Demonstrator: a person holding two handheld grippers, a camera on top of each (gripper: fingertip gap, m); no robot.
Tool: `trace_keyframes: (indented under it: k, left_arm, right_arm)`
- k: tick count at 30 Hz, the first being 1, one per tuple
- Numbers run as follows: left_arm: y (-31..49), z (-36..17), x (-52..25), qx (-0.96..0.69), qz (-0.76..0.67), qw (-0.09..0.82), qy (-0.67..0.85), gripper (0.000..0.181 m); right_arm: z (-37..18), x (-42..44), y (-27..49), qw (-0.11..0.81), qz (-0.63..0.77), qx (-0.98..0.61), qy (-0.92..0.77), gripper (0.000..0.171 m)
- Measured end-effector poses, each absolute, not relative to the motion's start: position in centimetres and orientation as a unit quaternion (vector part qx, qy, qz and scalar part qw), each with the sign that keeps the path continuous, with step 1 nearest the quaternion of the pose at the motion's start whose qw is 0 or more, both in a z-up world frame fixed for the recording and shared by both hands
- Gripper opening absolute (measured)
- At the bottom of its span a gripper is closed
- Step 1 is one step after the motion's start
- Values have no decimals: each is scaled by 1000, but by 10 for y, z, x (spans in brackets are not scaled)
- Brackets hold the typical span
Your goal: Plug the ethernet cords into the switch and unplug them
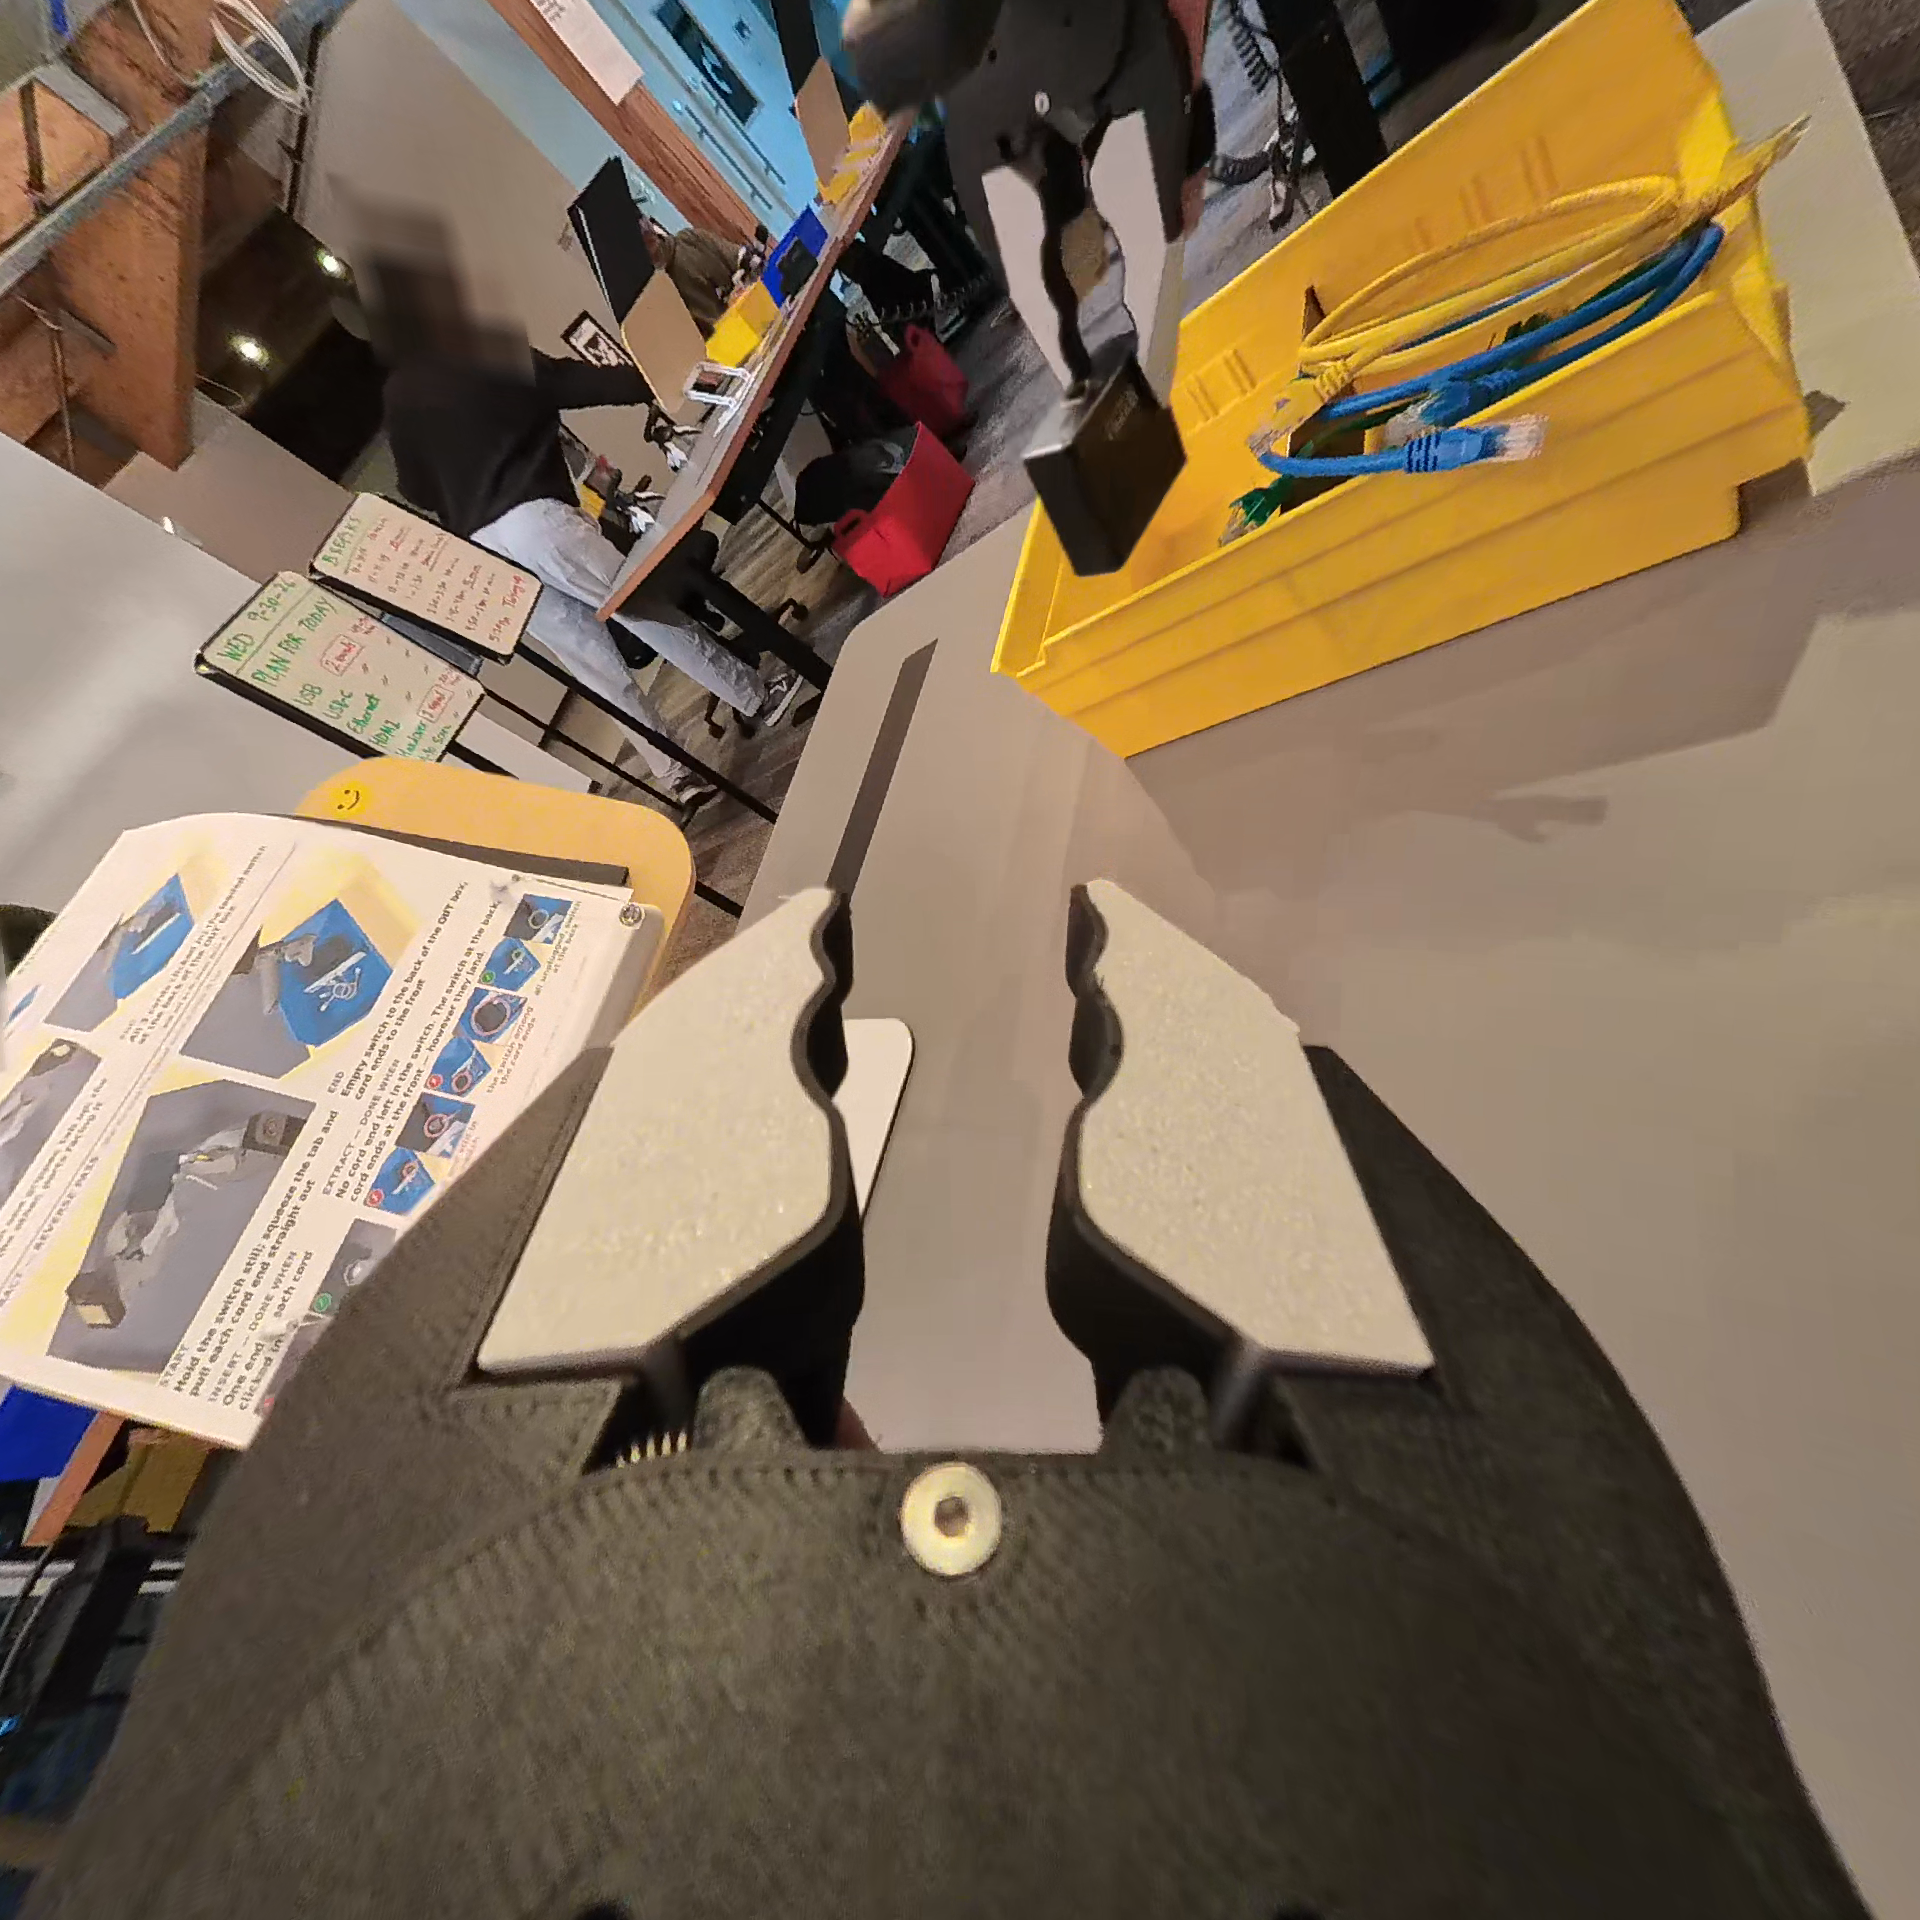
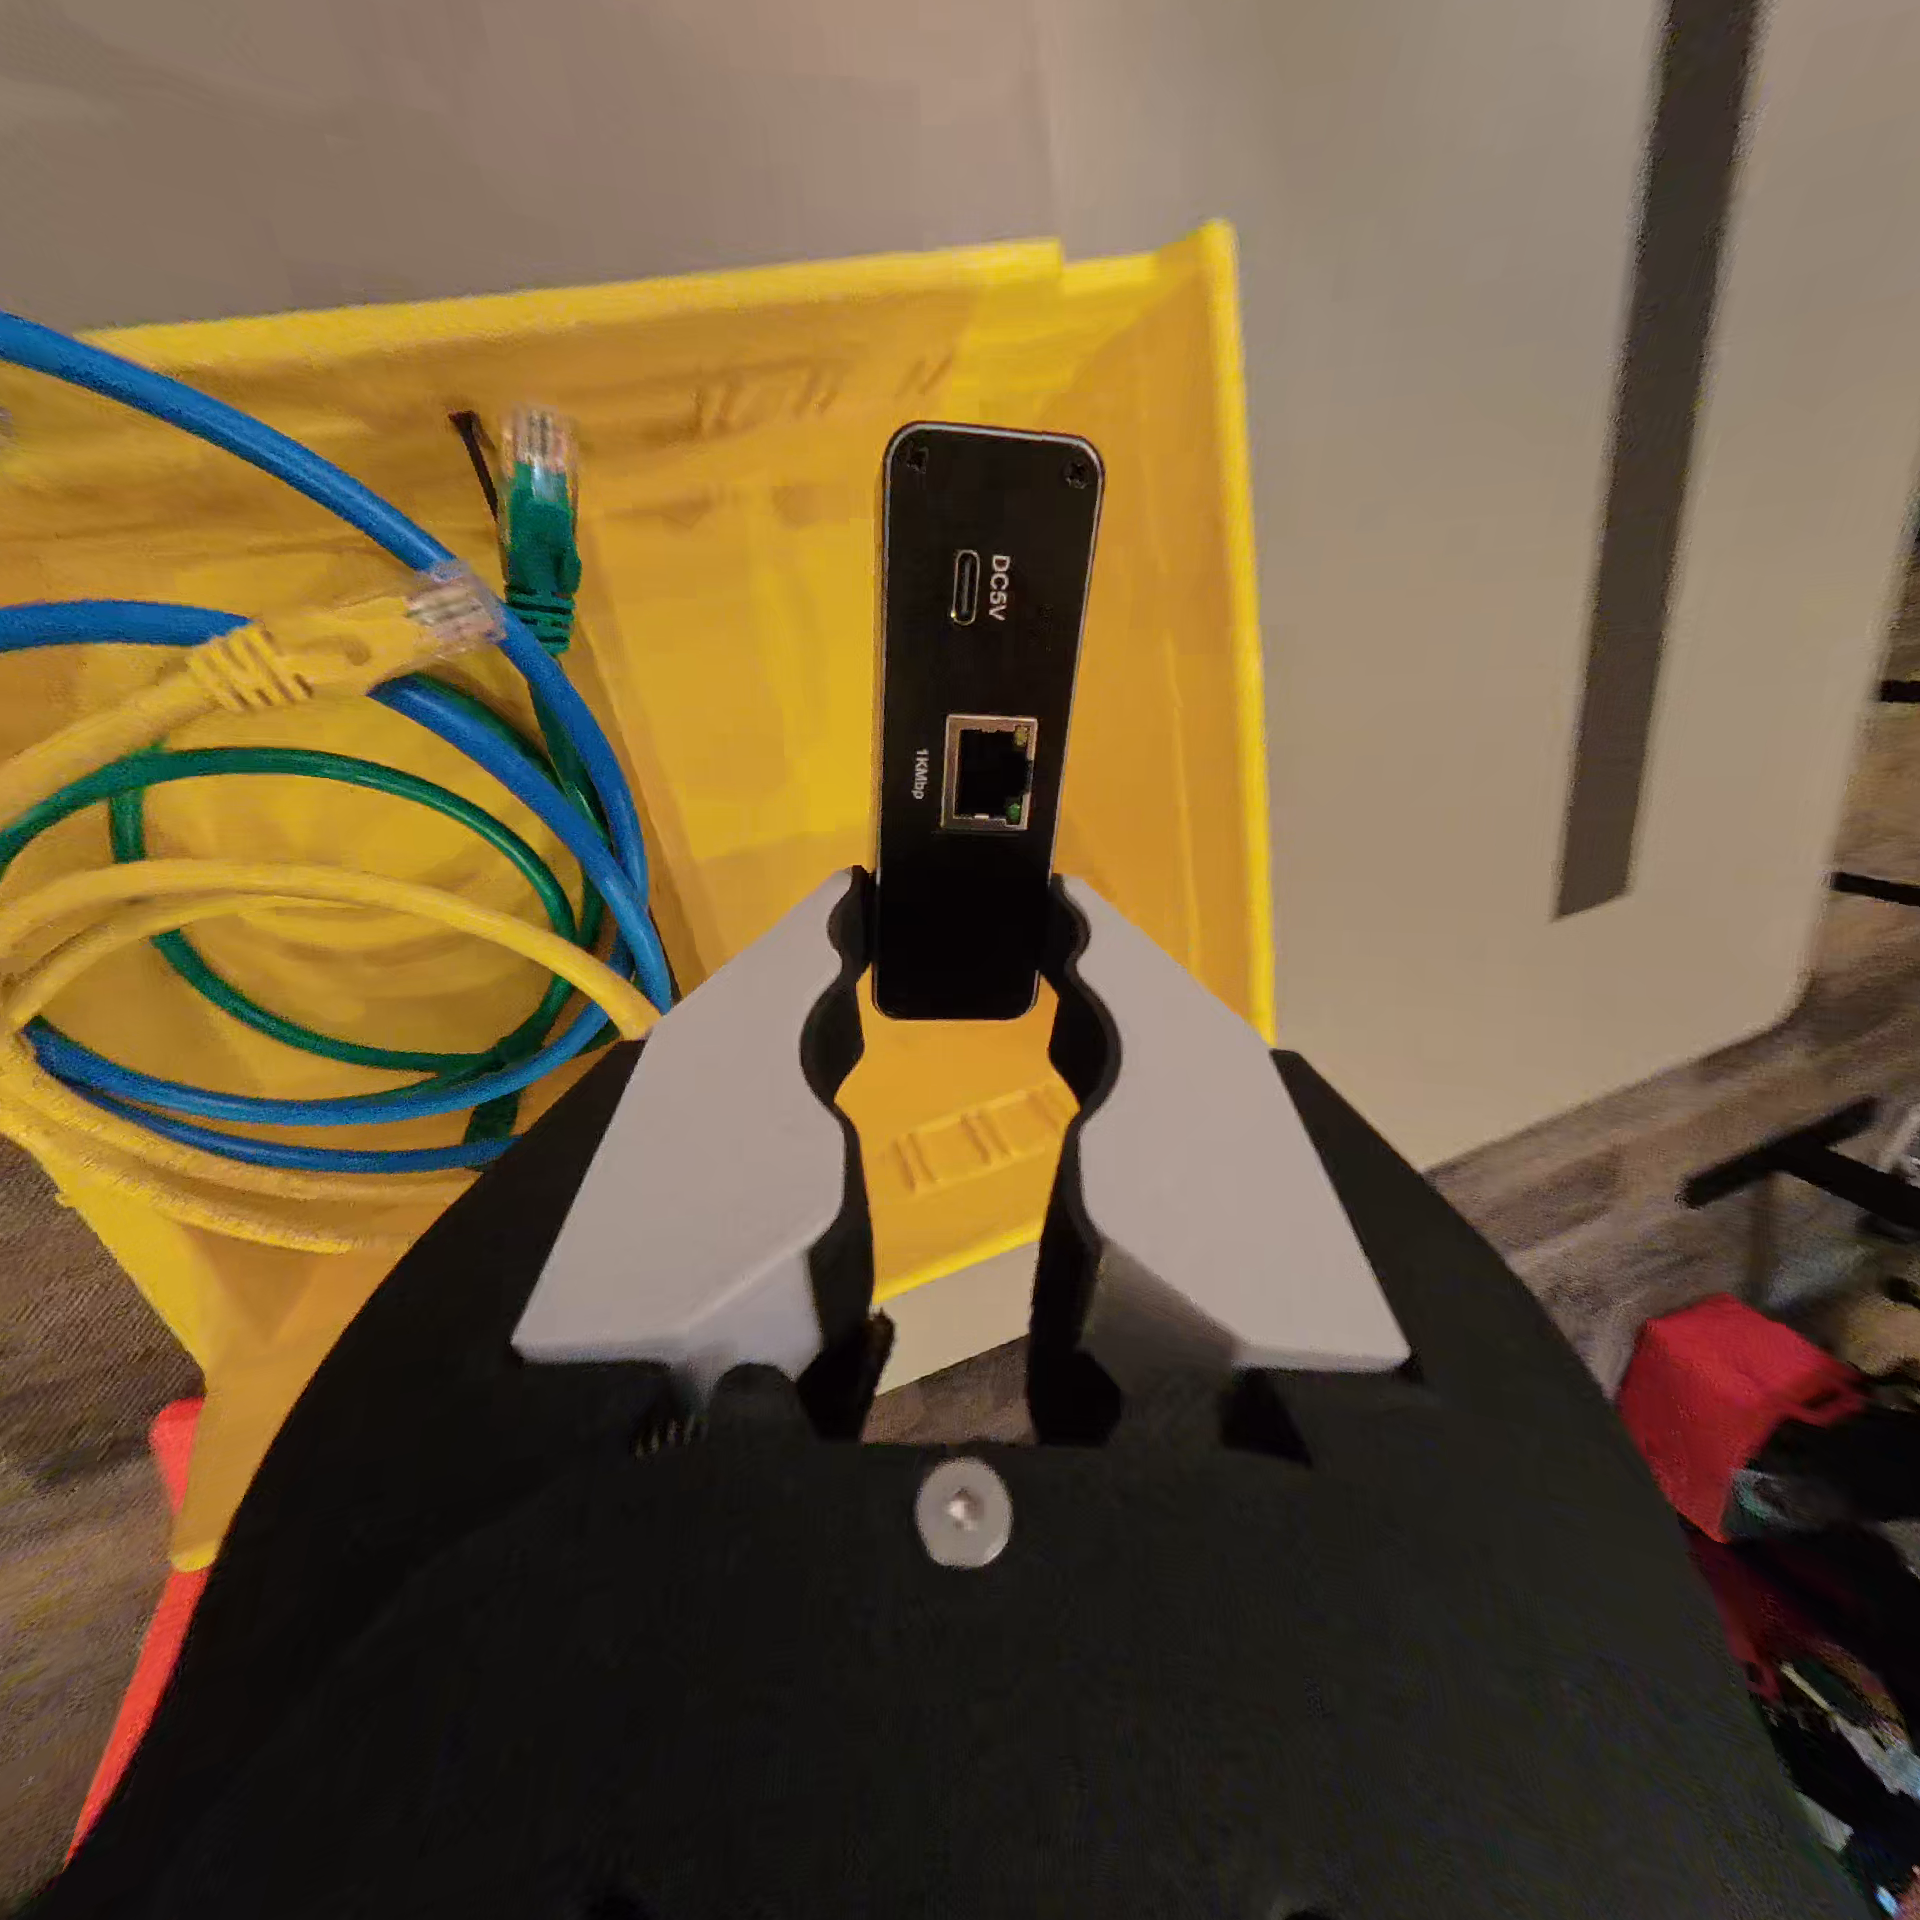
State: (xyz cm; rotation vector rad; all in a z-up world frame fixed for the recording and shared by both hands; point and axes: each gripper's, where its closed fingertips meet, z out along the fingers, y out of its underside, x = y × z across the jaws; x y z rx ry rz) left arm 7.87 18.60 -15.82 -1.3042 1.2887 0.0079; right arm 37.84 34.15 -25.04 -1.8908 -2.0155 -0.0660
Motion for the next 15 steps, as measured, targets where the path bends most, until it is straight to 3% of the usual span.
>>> trace_keyframes:
  k: [10,15]
  left_arm:
    - [198,-168,66,-578,8,599,555,37]
    - [203,-176,63,-586,4,591,554,37]
  right_arm:
    - [-320,383,327,-2,75,-686,-723,29]
    - [-336,384,329,-49,100,-685,-720,29]
